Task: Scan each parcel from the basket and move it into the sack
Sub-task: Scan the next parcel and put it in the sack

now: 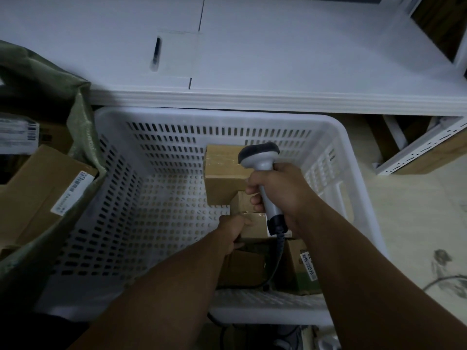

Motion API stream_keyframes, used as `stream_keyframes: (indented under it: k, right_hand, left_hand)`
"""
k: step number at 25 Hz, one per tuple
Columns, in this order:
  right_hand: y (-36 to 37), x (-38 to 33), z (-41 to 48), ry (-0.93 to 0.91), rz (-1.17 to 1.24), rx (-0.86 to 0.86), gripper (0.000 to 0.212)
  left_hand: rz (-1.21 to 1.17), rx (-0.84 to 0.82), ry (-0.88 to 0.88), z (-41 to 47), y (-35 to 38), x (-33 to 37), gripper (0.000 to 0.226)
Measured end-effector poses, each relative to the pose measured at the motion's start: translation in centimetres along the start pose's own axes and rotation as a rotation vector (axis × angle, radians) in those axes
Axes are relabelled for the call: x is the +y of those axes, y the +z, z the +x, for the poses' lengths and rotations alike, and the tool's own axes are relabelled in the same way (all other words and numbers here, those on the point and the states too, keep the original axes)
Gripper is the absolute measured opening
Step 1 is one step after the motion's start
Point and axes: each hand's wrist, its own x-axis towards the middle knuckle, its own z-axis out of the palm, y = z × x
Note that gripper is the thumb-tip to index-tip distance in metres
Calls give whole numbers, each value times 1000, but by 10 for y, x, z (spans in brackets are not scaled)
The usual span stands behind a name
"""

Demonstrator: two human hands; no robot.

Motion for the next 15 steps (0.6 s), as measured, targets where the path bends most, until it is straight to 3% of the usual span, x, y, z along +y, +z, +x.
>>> stream_keyframes:
  k: [2, 5, 9, 15]
  right_hand:
    - [0, -1, -2, 3, 4, -5, 9]
    - [-4, -3, -4, -3, 12, 13, 7]
    - [-5, -12, -16, -29, 43, 25, 7]
    - [8, -31, -42, -72, 72, 16, 5]
  left_hand:
    - [34, -19, 8, -7, -3, 1, 49]
    - [89, -56, 17, -14, -4, 5, 66]
    - [47, -61, 10, -47, -16, 17, 47]
    - [62, 57, 148, -97, -64, 44, 67]
